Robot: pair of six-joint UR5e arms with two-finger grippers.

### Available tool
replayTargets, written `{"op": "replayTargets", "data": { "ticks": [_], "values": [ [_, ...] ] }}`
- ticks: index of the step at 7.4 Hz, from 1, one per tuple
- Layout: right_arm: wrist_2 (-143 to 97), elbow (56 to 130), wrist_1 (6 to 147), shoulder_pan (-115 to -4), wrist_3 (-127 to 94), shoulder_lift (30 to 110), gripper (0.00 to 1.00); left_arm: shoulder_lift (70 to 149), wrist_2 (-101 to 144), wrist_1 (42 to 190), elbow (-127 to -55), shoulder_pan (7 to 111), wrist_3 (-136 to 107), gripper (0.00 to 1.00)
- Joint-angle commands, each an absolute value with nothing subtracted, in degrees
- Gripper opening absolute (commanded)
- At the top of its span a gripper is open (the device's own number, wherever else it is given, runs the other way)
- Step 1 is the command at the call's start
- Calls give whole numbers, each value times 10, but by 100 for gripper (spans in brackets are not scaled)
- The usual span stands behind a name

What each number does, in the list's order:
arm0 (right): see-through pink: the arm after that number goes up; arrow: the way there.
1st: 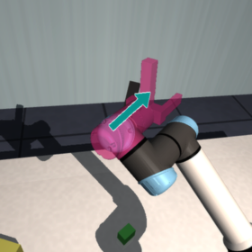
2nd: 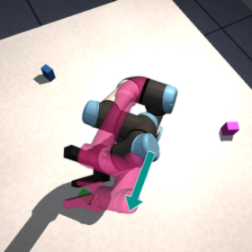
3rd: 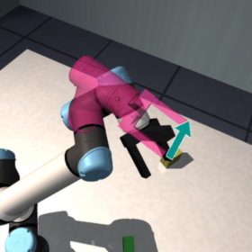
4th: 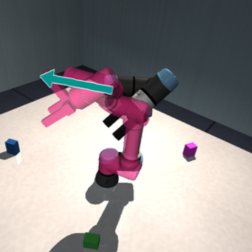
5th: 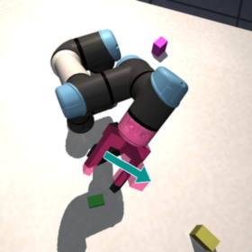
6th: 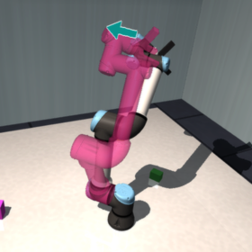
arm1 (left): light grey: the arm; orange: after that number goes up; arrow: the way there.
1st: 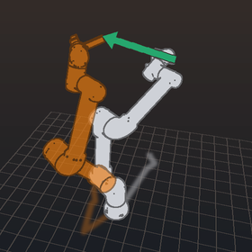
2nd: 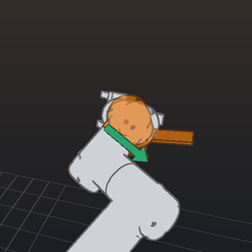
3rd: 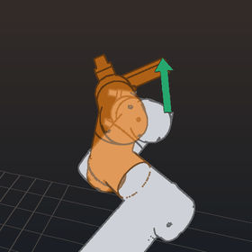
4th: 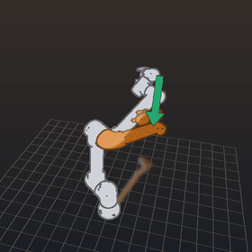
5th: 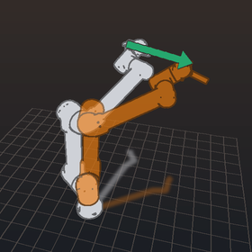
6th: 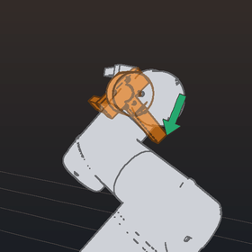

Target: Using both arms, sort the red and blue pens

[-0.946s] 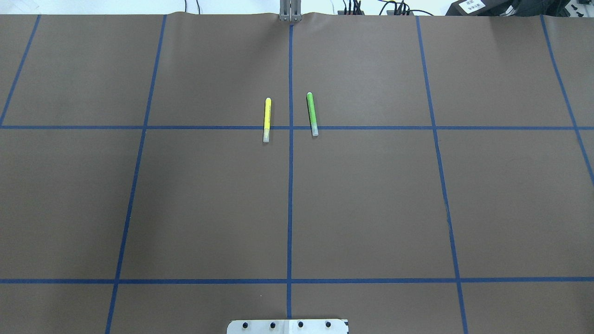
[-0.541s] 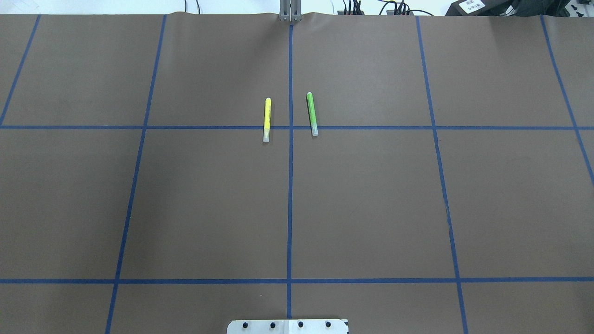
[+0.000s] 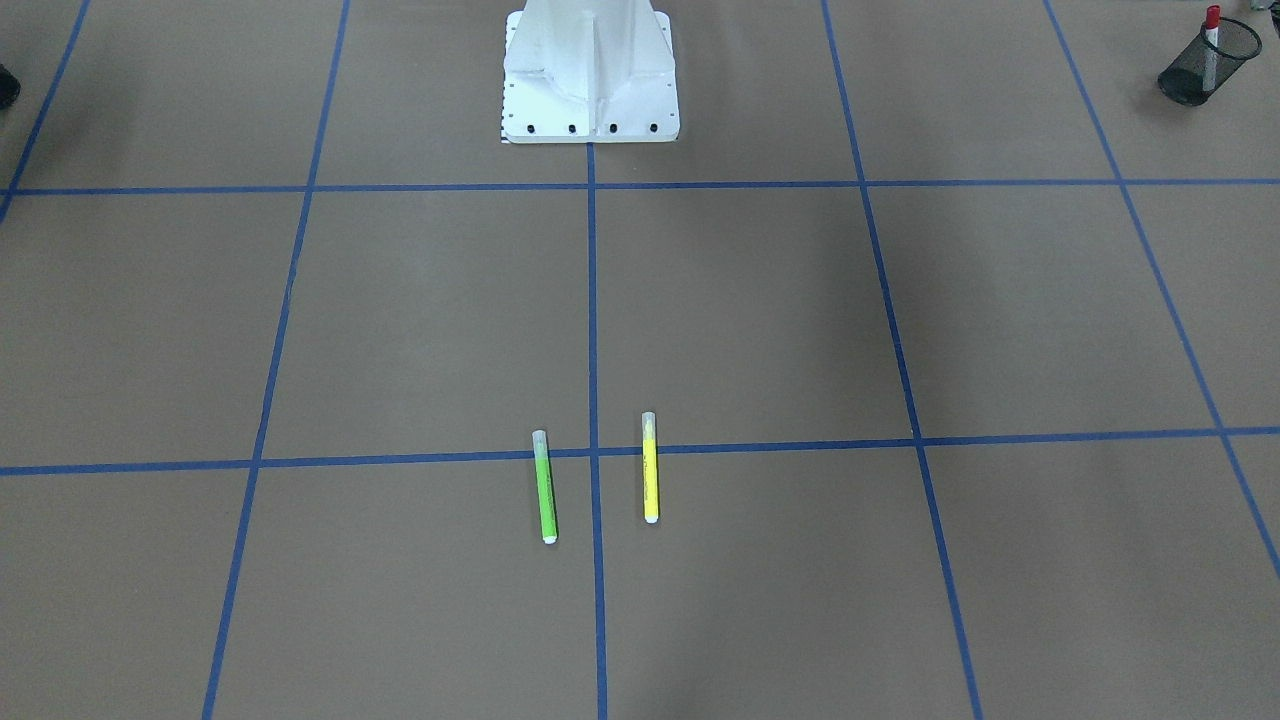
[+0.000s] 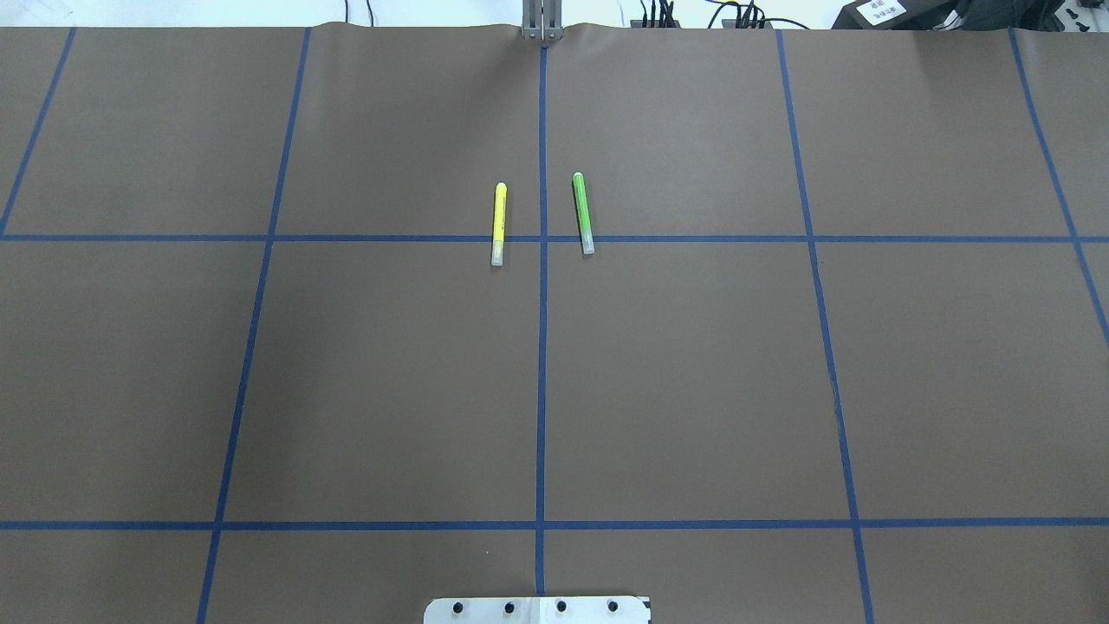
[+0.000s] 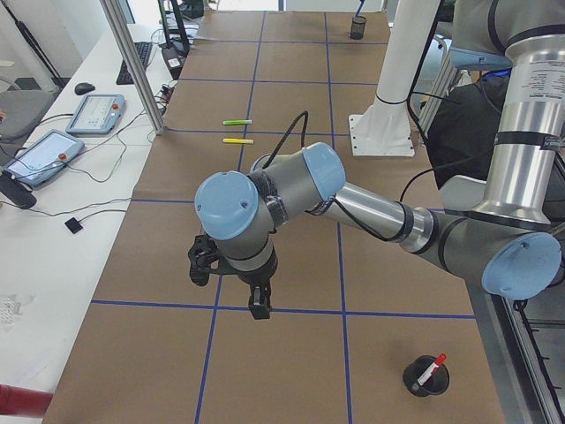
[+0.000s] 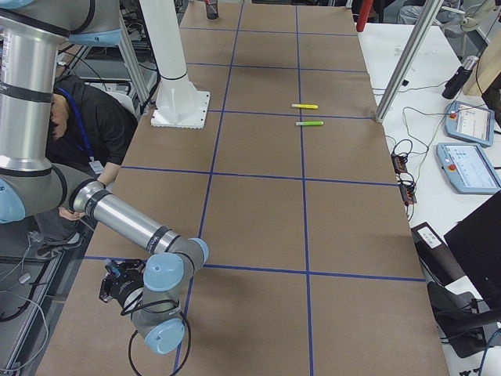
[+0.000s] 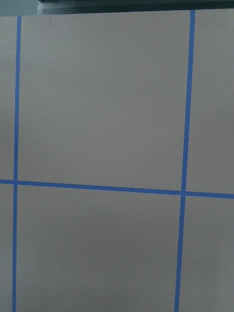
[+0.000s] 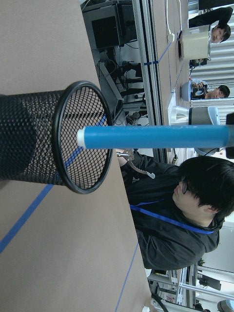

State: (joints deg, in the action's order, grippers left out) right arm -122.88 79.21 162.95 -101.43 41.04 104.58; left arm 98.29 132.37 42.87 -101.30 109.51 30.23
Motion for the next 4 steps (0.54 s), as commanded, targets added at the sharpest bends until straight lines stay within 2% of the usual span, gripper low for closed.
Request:
{"op": "replayTargets", "data": {
  "ticks": [1, 4],
  "values": [
    [-1233, 774, 1629, -1014, 410, 1047, 0, 983, 1324, 427, -1014, 1095, 301, 100],
    [-1233, 766, 1629, -1014, 412, 1054, 0, 983, 1324, 427, -1014, 1095, 301, 100]
  ]
}}
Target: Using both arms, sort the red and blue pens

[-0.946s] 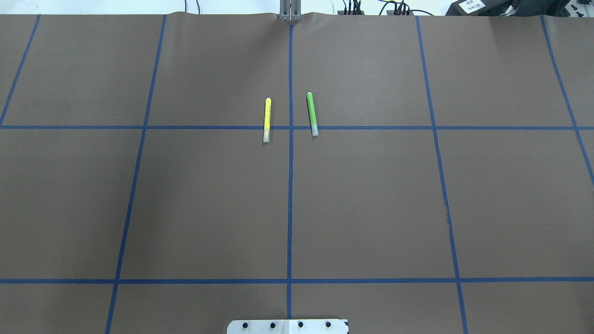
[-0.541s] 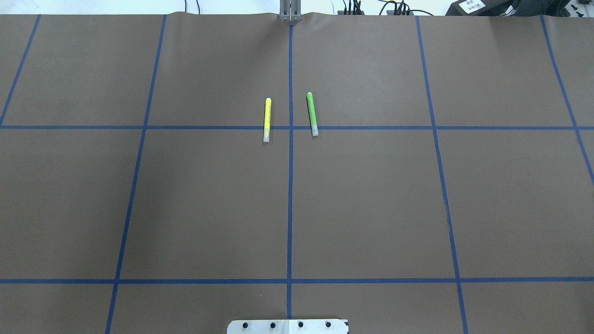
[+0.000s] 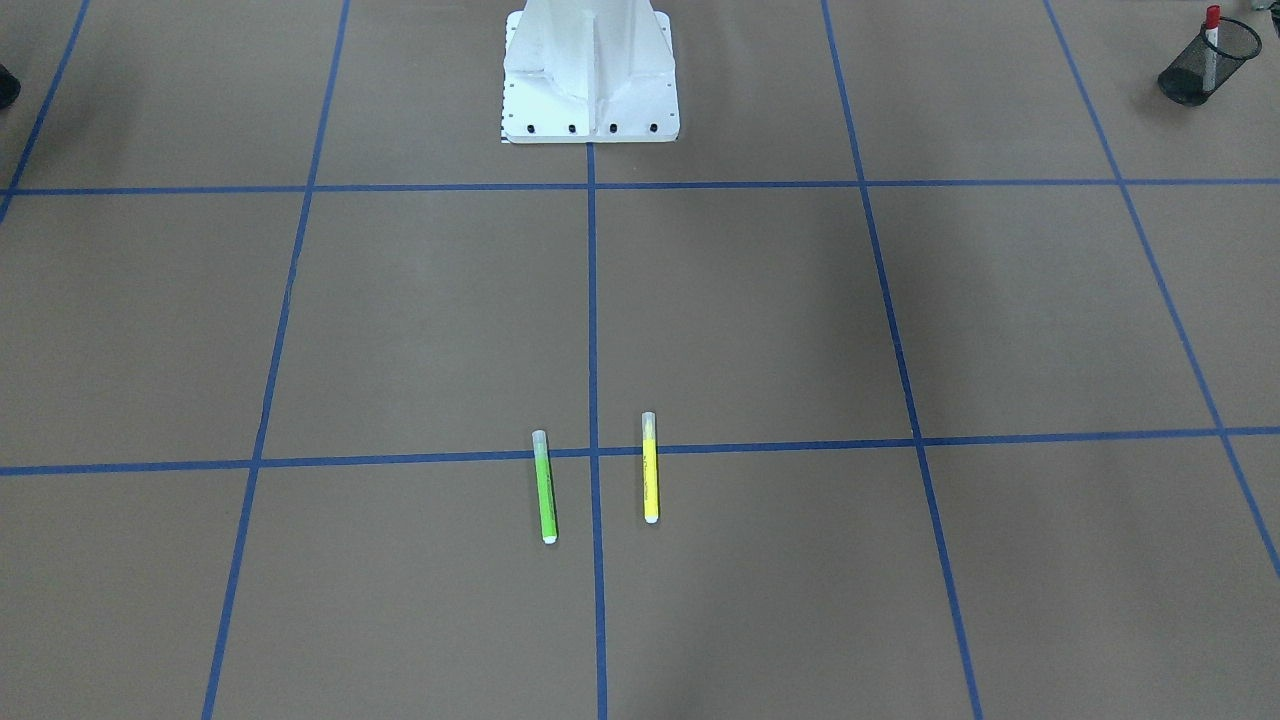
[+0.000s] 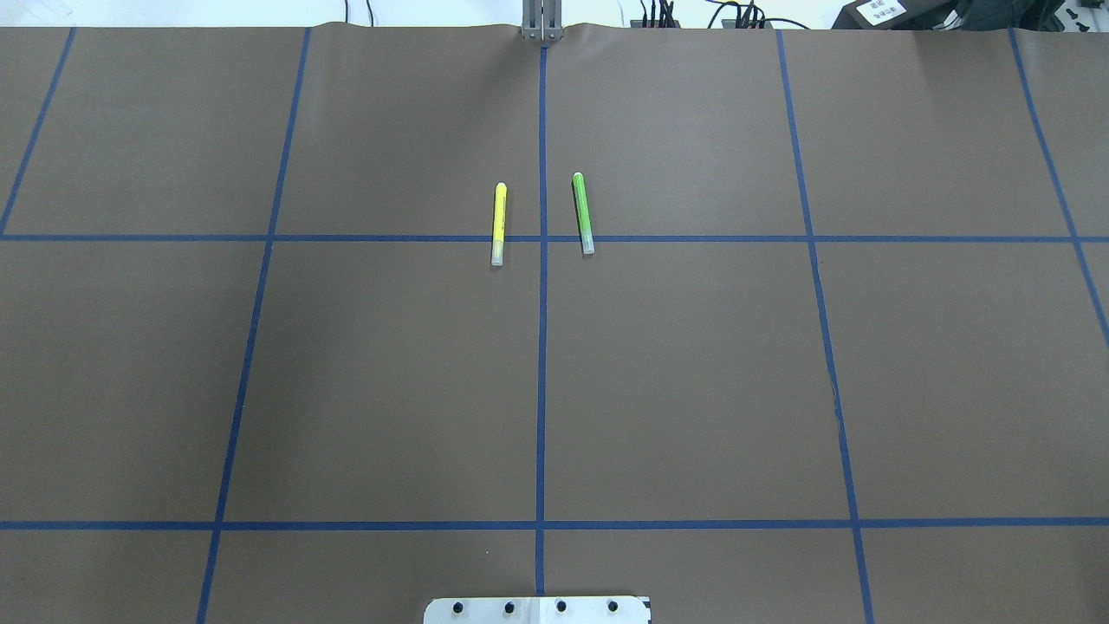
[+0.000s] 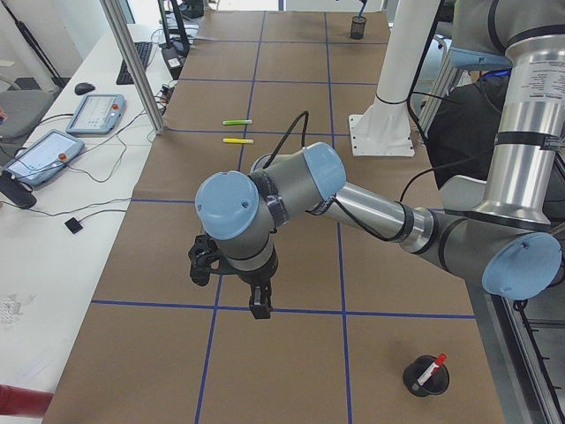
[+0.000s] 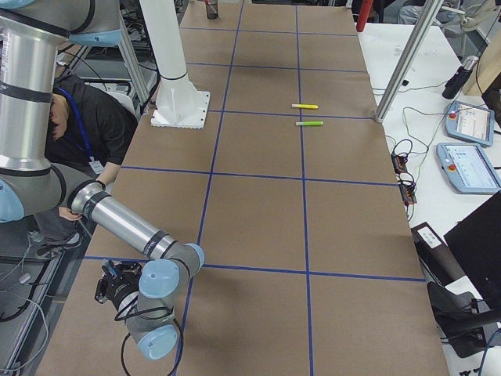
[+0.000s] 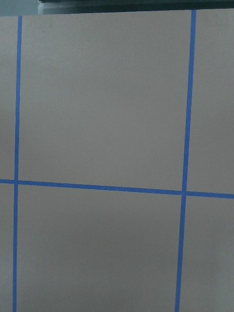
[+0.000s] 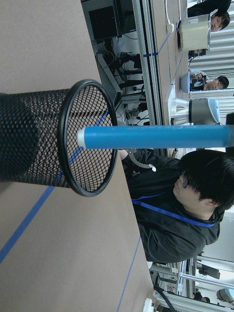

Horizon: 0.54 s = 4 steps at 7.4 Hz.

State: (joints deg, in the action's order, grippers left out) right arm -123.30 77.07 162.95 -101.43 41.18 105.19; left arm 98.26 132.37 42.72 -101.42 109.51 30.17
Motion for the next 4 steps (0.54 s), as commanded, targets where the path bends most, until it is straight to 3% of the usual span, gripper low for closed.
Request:
{"op": "replayTargets", "data": {
  "ticks": [1, 2, 3, 4],
  "values": [
    [-1234, 755, 1629, -1014, 412, 1055, 0, 983, 1324, 427, -1015, 1095, 301, 100],
    [-1234, 752, 1629, -1014, 410, 1055, 8, 983, 1324, 427, -1018, 1095, 301, 100],
    [-1234, 748, 1629, -1014, 410, 1055, 39, 983, 1324, 427, -1018, 1095, 301, 100],
    [-1234, 748, 1629, -1014, 409, 1054, 46, 983, 1324, 428, -1018, 1095, 301, 100]
  ]
}}
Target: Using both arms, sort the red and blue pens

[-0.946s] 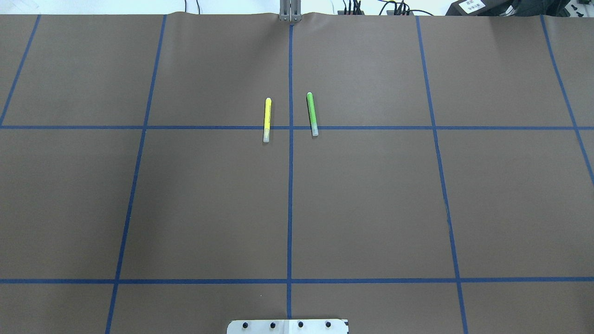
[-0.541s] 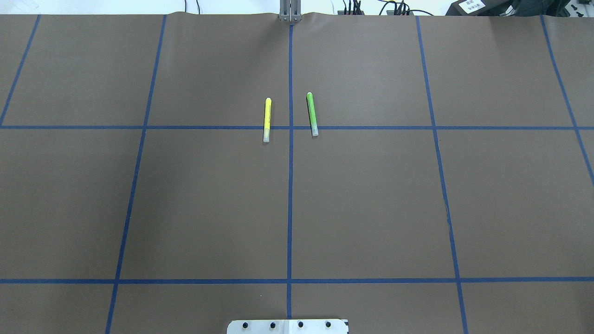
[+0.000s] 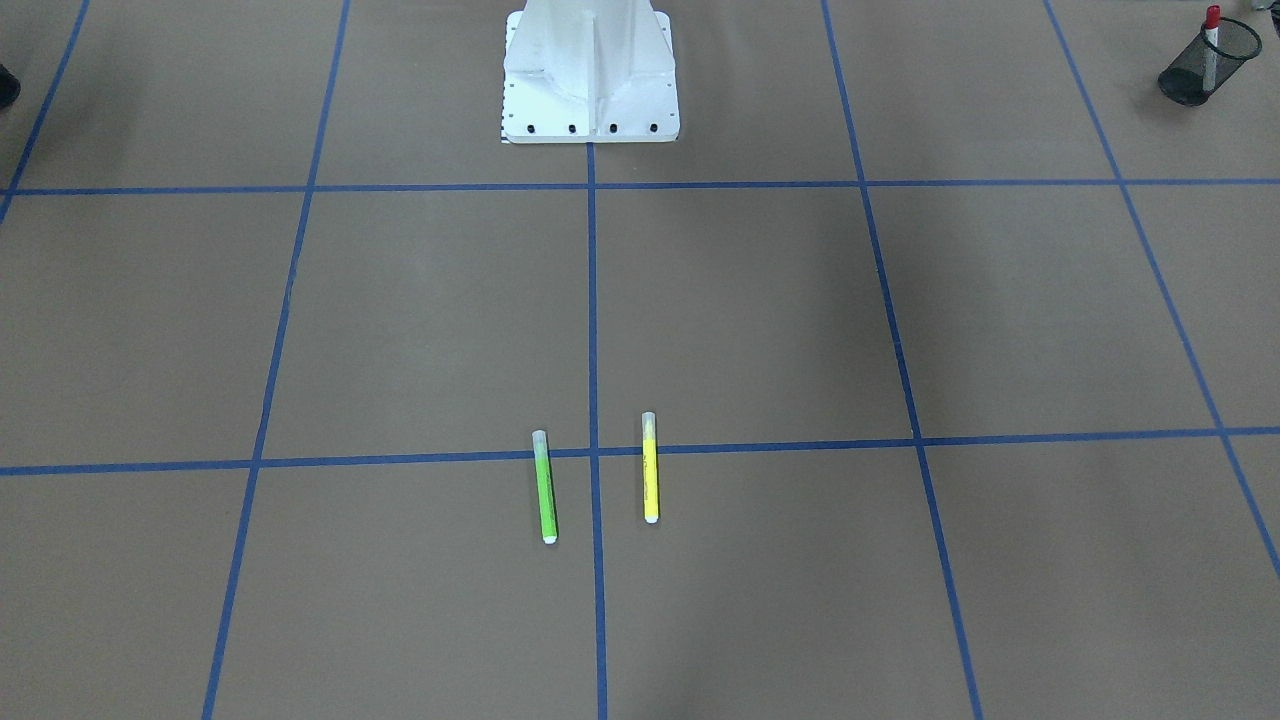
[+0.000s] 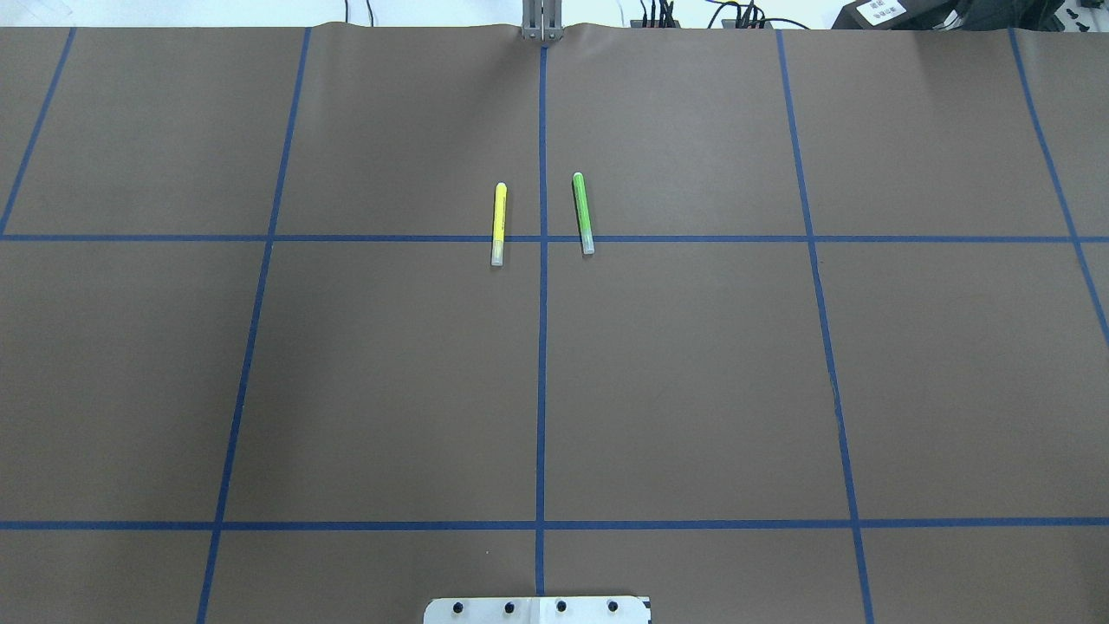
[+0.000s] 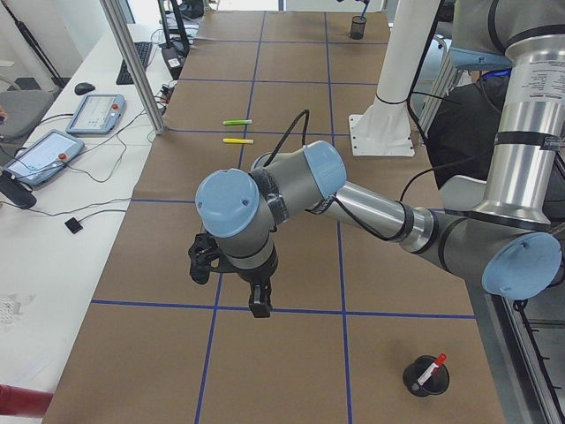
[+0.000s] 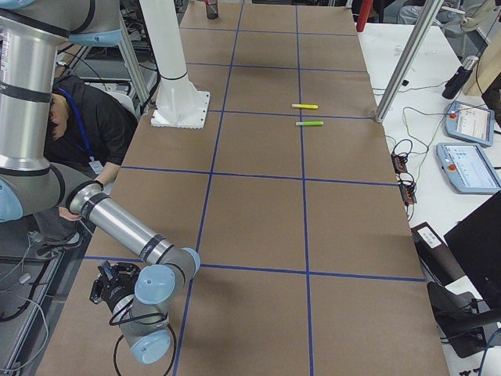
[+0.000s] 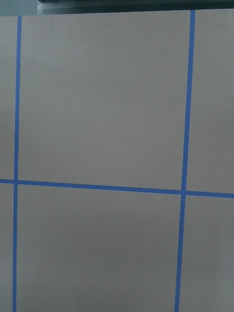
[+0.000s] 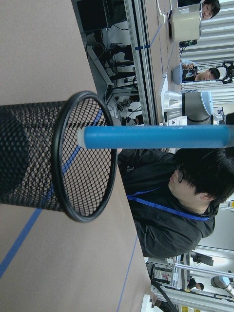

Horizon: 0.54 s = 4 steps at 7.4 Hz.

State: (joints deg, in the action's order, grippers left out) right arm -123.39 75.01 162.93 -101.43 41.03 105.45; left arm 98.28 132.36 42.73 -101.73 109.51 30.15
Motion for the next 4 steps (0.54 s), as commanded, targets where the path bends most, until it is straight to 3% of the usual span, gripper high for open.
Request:
{"op": "replayTargets", "data": {
  "ticks": [1, 2, 4],
  "values": [
    [-1251, 748, 1628, -1014, 407, 1054, 69, 983, 1324, 428, -1018, 1095, 301, 100],
    [-1253, 748, 1599, -1014, 407, 1051, 100, 984, 1324, 428, -1018, 1095, 301, 100],
    [-1251, 750, 1489, -1013, 404, 1016, 100, 985, 1324, 429, -1018, 1094, 301, 100]
  ]
}}
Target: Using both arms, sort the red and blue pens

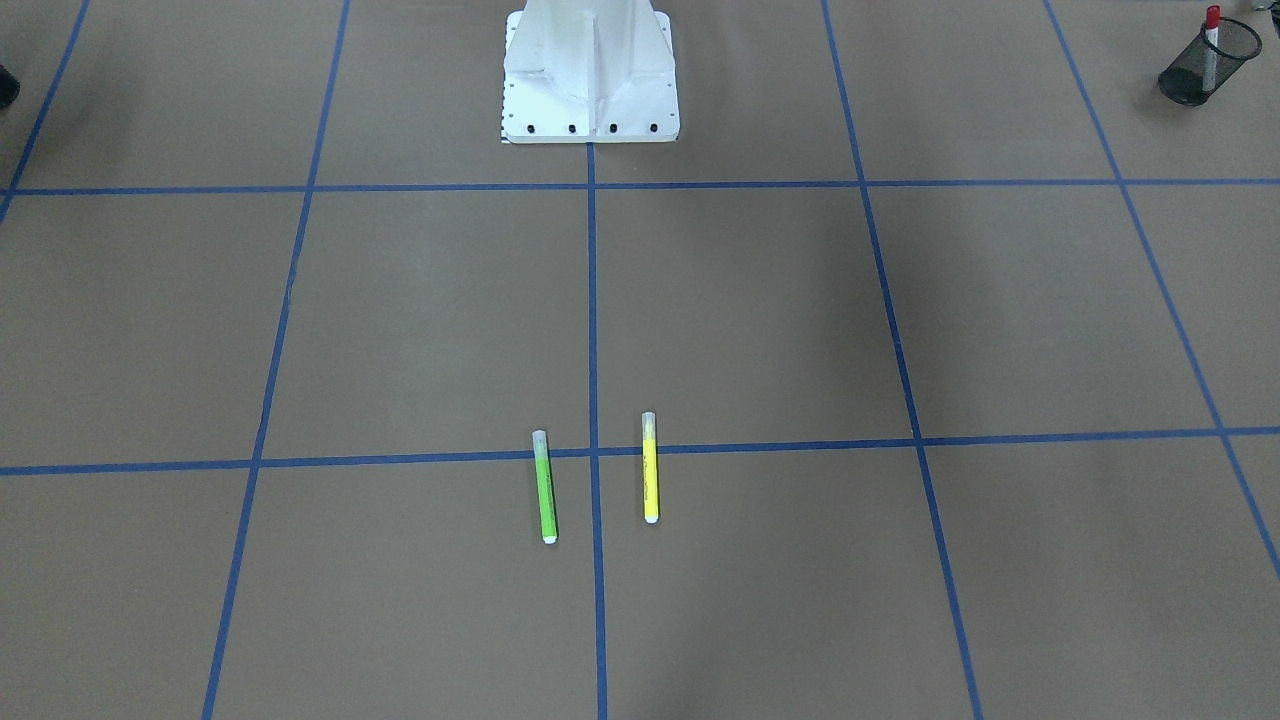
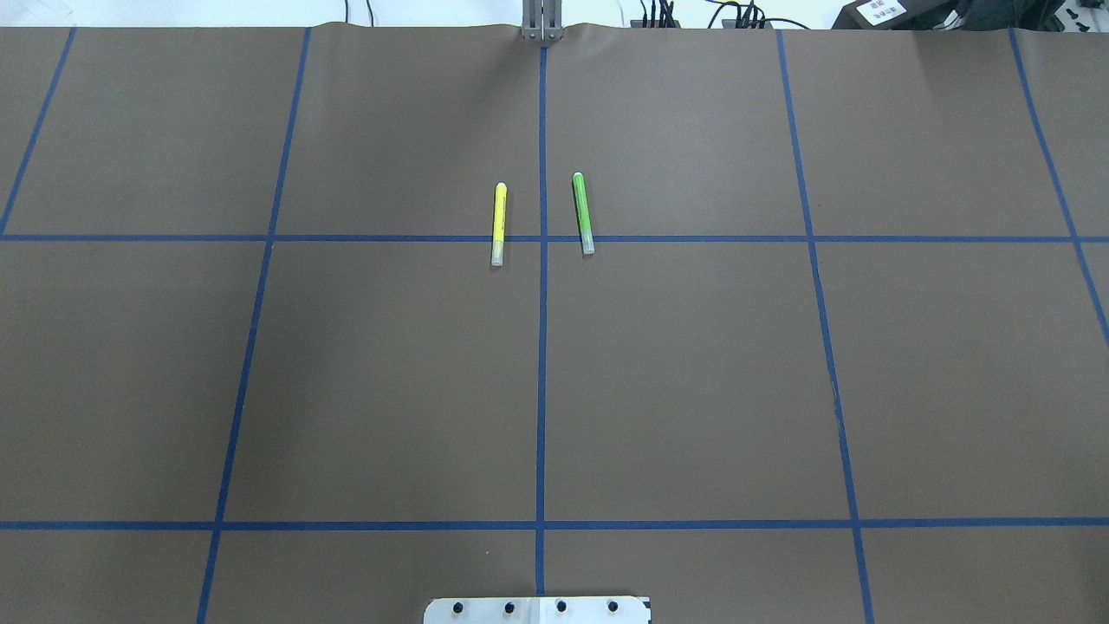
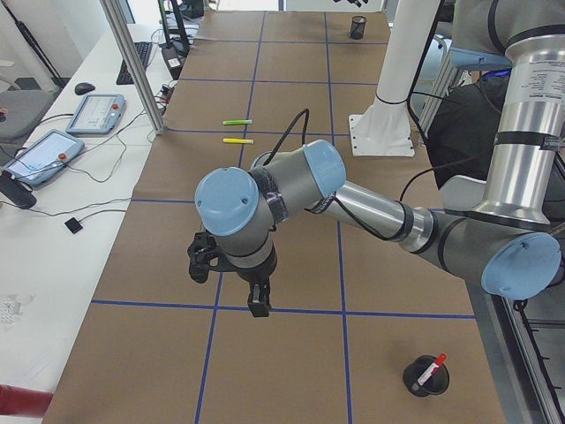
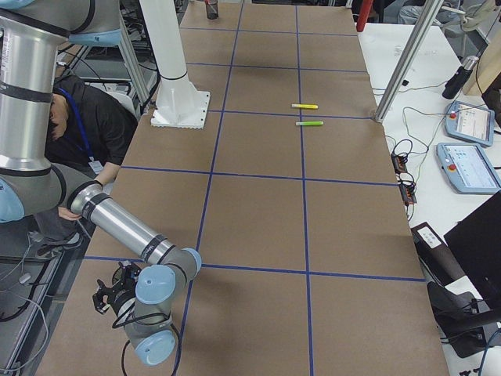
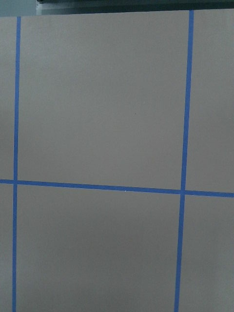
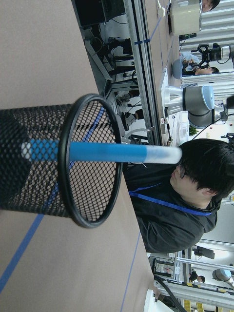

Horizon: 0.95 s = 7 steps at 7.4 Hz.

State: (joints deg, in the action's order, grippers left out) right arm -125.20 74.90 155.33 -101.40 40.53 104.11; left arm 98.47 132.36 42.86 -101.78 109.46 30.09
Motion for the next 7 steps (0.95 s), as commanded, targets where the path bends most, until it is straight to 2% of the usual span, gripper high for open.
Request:
{"op": "replayTargets", "data": {
  "ticks": [1, 4, 5, 7],
  "values": [
    [-1245, 750, 1443, -1013, 403, 983, 100, 985, 1324, 429, -1018, 1093, 301, 100],
    [-1235, 760, 1377, -1013, 306, 834, 100, 991, 1324, 459, -1024, 1083, 302, 100],
    [-1236, 761, 1306, -1013, 288, 816, 100, 991, 1324, 481, -1024, 1075, 301, 100],
    [-1239, 778, 1138, -1012, 112, 809, 100, 991, 1319, 531, -1019, 1049, 279, 100]
  ]
}}
